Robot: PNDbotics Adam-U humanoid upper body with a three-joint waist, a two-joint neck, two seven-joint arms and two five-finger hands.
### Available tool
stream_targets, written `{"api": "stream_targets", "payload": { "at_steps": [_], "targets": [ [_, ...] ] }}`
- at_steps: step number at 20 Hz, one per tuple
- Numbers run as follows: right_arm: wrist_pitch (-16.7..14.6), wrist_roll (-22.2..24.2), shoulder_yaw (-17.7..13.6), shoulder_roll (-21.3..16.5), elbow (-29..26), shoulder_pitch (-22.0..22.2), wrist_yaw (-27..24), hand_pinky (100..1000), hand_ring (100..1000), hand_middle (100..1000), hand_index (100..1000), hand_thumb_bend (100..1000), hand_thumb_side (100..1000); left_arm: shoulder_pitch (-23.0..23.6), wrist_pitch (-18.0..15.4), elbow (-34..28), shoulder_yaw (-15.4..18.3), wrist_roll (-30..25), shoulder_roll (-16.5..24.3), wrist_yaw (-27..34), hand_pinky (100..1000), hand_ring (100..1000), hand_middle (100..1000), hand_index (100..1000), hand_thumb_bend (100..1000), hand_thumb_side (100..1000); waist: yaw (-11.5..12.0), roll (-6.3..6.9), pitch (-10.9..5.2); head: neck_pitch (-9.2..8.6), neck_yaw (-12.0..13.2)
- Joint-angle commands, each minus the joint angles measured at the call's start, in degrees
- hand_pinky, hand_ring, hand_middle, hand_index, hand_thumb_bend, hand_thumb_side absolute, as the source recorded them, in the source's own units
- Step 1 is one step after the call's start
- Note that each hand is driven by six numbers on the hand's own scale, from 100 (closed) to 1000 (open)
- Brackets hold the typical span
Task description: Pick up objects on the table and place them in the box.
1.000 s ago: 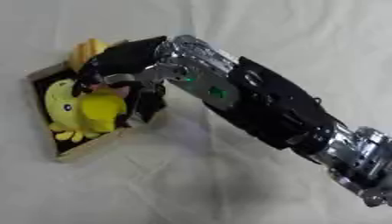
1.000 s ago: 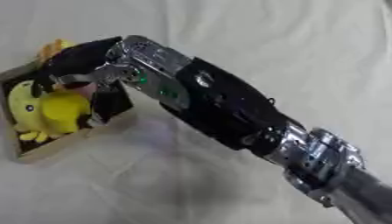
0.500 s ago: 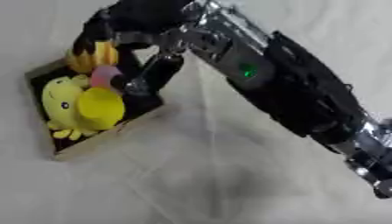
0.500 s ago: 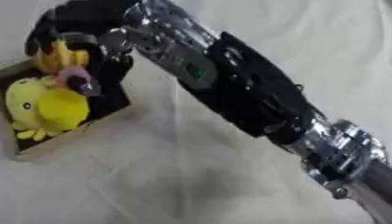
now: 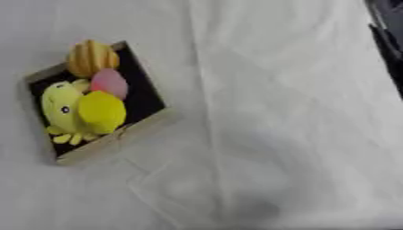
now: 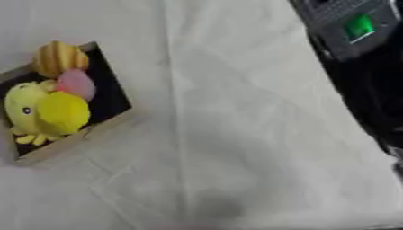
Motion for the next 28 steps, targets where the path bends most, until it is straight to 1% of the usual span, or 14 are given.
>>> {"api": "stream_targets", "payload": {
  "at_steps": [1, 5, 6, 8, 10, 11, 12, 13, 14, 17, 21, 22, 25, 28],
  "targets": [
    [-1.8, -7.7, -4.5, -6.6, -1.7, 2.9, -6.1, 910, 877, 652, 836, 100, 100, 0.0, 0.3, -0.8, 0.9, 0.3, 0.7, -0.4, 715, 646, 616, 777, 100, 432, -0.4, 1.21, -2.08, -0.52, 0.6],
    [-6.1, -16.0, -9.6, -12.0, -1.7, 12.4, -11.3, 915, 879, 664, 842, 100, 100, 0.4, 0.5, -0.8, 1.2, 0.7, 0.5, -0.7, 714, 645, 615, 777, 100, 442, -1.3, 1.41, -1.72, -1.04, 1.5],
    [-6.7, -17.6, -10.8, -12.9, -1.7, 15.0, -12.2, 916, 880, 668, 844, 100, 120, 0.5, 0.6, -0.8, 1.2, 0.8, 0.4, -0.8, 713, 645, 615, 777, 100, 444, -1.5, 1.50, -1.61, -1.21, 1.7],
    [-7.6, -20.2, -12.6, -14.1, -1.7, 19.6, -13.5, 920, 883, 675, 848, 100, 170, 0.6, 0.6, -0.8, 1.3, 1.0, 0.3, -0.9, 713, 644, 614, 777, 100, 447, -1.9, 1.72, -1.41, -1.53, 2.1],
    [-8.4, -22.3, -14.0, -14.2, -1.7, 23.3, -14.7, 924, 885, 679, 852, 100, 259, 0.7, 0.7, -0.8, 1.4, 1.1, 0.1, -1.0, 712, 644, 614, 777, 100, 453, -2.2, 1.96, -1.22, -1.94, 2.4],
    [-9.0, -23.2, -14.6, -14.0, -1.7, 24.8, -15.5, 926, 885, 680, 852, 100, 316, 0.8, 0.8, -0.8, 1.4, 1.2, 0.0, -1.1, 712, 643, 614, 777, 100, 455, -2.3, 2.08, -1.12, -2.13, 2.6],
    [-9.7, -24.0, -15.2, -13.6, -1.7, 26.0, -16.3, 927, 886, 681, 853, 100, 351, 0.8, 0.8, -0.8, 1.5, 1.2, -0.1, -1.1, 712, 643, 614, 777, 100, 458, -2.4, 2.23, -1.00, -2.33, 2.7],
    [-10.5, -24.7, -15.8, -13.2, -1.7, 26.9, -17.0, 928, 886, 681, 853, 100, 360, 0.9, 0.9, -0.8, 1.5, 1.3, -0.2, -1.1, 712, 643, 614, 777, 100, 459, -2.5, 2.35, -0.91, -2.48, 2.8],
    [-11.3, -25.1, -16.4, -12.8, -1.7, 27.7, -17.4, 930, 892, 690, 859, 100, 448, 1.0, 0.9, -0.8, 1.5, 1.3, -0.4, -1.2, 711, 643, 613, 777, 100, 463, -2.6, 2.47, -0.81, -2.61, 2.9],
    [-13.8, -25.4, -17.8, -11.4, -1.7, 29.8, -17.9, 932, 894, 690, 861, 100, 457, 1.2, 1.0, -0.8, 1.6, 1.4, -0.7, -1.3, 710, 642, 613, 778, 100, 468, -2.8, 2.77, -0.56, -2.86, 3.2],
    [-16.8, -26.6, -19.4, -9.3, -1.7, 31.5, -19.9, 928, 880, 676, 853, 100, 488, 1.5, 1.3, -0.8, 1.7, 1.5, -1.3, -1.4, 710, 642, 613, 778, 100, 479, -3.2, 3.12, -0.39, -2.92, 3.4],
    [-17.3, -26.9, -19.7, -8.9, -1.7, 31.8, -20.3, 927, 874, 670, 850, 100, 482, 1.6, 1.4, -0.8, 1.7, 1.5, -1.5, -1.5, 710, 642, 613, 778, 100, 482, -3.2, 3.18, -0.37, -2.93, 3.5],
    [-18.5, -27.2, -19.9, -7.5, -1.7, 32.1, -21.0, 929, 871, 667, 850, 100, 525, 1.8, 1.6, -0.8, 1.8, 1.6, -2.0, -1.5, 709, 641, 613, 778, 100, 492, -3.4, 3.31, -0.36, -2.96, 3.7],
    [-19.4, -27.2, -19.9, -6.2, -1.7, 32.4, -21.4, 933, 870, 666, 851, 100, 527, 1.9, 1.9, -0.8, 1.8, 1.6, -2.4, -1.4, 708, 641, 613, 778, 100, 495, -3.4, 3.46, -0.38, -3.02, 3.9]
  ]
}}
